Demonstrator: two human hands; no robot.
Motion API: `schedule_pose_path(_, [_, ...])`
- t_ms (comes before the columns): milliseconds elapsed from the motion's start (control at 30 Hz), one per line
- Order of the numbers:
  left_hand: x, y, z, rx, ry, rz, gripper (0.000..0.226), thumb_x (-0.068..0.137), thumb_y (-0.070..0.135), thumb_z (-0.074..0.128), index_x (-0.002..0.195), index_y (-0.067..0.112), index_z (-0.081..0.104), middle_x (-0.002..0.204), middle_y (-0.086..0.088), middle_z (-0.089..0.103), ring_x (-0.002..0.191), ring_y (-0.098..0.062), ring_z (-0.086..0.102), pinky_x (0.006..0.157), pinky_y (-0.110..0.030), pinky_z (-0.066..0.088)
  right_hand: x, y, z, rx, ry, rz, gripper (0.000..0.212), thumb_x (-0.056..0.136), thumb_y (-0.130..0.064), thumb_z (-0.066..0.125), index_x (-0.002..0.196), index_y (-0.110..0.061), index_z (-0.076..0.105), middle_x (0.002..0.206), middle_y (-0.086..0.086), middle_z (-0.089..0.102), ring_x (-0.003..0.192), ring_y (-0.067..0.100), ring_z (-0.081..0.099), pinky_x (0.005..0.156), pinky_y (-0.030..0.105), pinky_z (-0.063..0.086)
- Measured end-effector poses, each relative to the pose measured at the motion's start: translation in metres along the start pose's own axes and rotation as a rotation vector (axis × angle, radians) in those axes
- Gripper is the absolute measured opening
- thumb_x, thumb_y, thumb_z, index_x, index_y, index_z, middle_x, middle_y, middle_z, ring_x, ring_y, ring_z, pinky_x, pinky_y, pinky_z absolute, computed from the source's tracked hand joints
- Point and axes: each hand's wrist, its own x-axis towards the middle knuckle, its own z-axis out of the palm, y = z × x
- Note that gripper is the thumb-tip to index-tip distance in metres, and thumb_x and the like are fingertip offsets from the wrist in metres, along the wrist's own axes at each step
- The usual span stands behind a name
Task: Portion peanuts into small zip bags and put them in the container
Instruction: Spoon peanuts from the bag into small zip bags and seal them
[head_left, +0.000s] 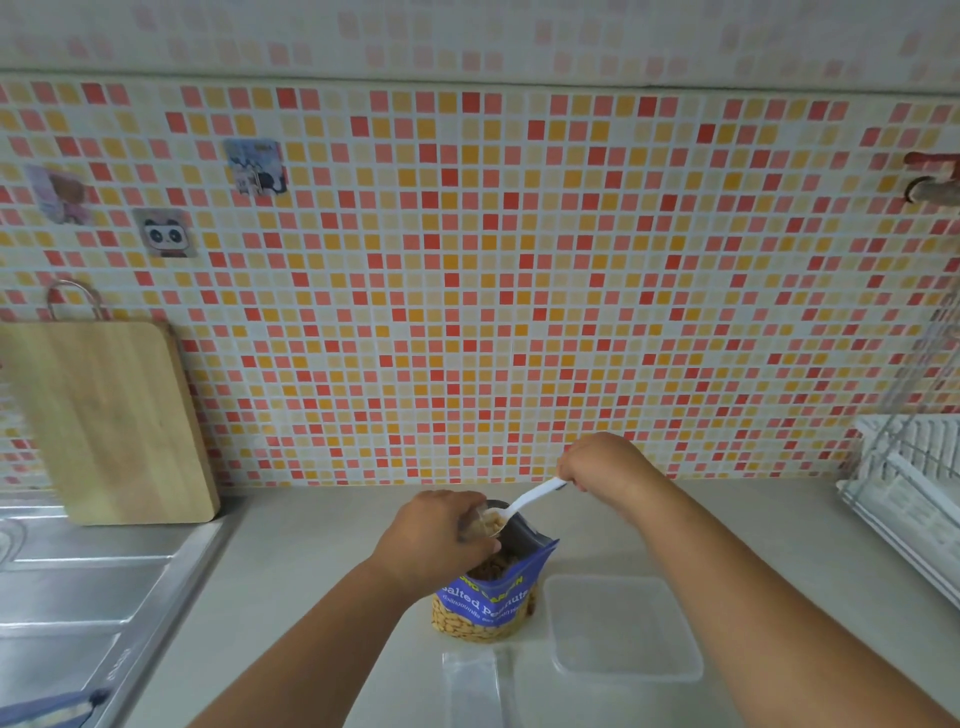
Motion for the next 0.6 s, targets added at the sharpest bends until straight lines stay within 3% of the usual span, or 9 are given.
schedule_pose_path(100, [0.002, 0.003, 0.003, -0.079, 0.032, -0.02, 0.04, 0.078, 0.041, 0.068, 0.116, 0.029, 0.061, 0.091, 0.007, 0.062, 0.082, -0.012, 0.054, 0.072, -0.026, 0.048, -0.016, -0.008, -0.006, 0.004, 0.102, -0.235, 0.03, 0.091, -0.012, 0.043, 0.063, -0.011, 0.051, 0.062, 0.001, 0.038, 0.053, 0.015, 0.034, 0.049, 0.024, 0.028])
schedule_pose_path(200, [0.0, 0.005, 0.003, -0.151, 0.086, -0.026, 0.036, 0.08, 0.039, 0.067, 0.113, 0.026, 0.062, 0.075, 0.011, 0.054, 0.068, -0.006, 0.048, 0.059, -0.017, 0.038, -0.038, -0.01, -0.011, 0.082, 0.218, -0.517, 0.026, 0.095, -0.015, 0.043, 0.094, -0.012, 0.069, 0.087, 0.004, 0.064, 0.079, 0.02, 0.056, 0.063, 0.027, 0.042])
schedule_pose_path(267, [-0.002, 0.005, 0.004, -0.215, 0.13, -0.04, 0.035, 0.081, 0.038, 0.067, 0.114, 0.025, 0.062, 0.071, 0.015, 0.05, 0.065, -0.002, 0.047, 0.056, -0.013, 0.032, -0.05, -0.011, -0.014, 0.029, 0.342, -0.659, 0.027, 0.096, -0.021, 0.043, 0.103, -0.018, 0.069, 0.097, 0.001, 0.067, 0.095, 0.019, 0.052, 0.071, 0.027, 0.041])
schedule_pose_path(333, [-0.004, 0.005, 0.004, -0.307, 0.162, -0.065, 0.036, 0.082, 0.036, 0.067, 0.116, 0.025, 0.061, 0.077, 0.017, 0.053, 0.07, 0.0, 0.051, 0.059, -0.01, 0.034, -0.06, -0.011, -0.02, -0.043, 0.472, -0.761, 0.026, 0.096, -0.022, 0.043, 0.101, -0.021, 0.069, 0.093, -0.003, 0.065, 0.099, 0.017, 0.046, 0.078, 0.027, 0.036])
schedule_pose_path(433, [-0.005, 0.005, 0.001, -0.446, 0.172, -0.093, 0.028, 0.082, 0.034, 0.068, 0.109, 0.029, 0.063, 0.082, 0.011, 0.063, 0.077, -0.006, 0.058, 0.064, -0.012, 0.042, -0.074, -0.006, -0.031, -0.145, 0.681, -0.803, 0.023, 0.094, -0.018, 0.043, 0.097, -0.02, 0.066, 0.09, -0.004, 0.063, 0.088, 0.015, 0.038, 0.078, 0.024, 0.03])
schedule_pose_path(533, [-0.003, -0.003, 0.0, -0.615, 0.182, -0.103, 0.028, 0.081, 0.04, 0.067, 0.109, 0.037, 0.063, 0.095, 0.006, 0.069, 0.091, -0.011, 0.065, 0.079, -0.021, 0.053, -0.076, 0.006, -0.036, -0.141, 0.886, -0.698, 0.016, 0.088, -0.014, 0.049, 0.089, -0.016, 0.065, 0.084, 0.0, 0.063, 0.083, 0.018, 0.04, 0.075, 0.026, 0.03])
schedule_pose_path(600, [-0.009, -0.005, -0.004, -0.77, 0.197, -0.116, 0.026, 0.084, 0.042, 0.063, 0.11, 0.038, 0.063, 0.099, 0.002, 0.071, 0.096, -0.014, 0.066, 0.085, -0.031, 0.056, -0.073, 0.011, -0.029, -0.099, 0.852, -0.579, 0.014, 0.087, -0.013, 0.051, 0.091, -0.015, 0.064, 0.084, 0.001, 0.063, 0.079, 0.018, 0.039, 0.07, 0.028, 0.035])
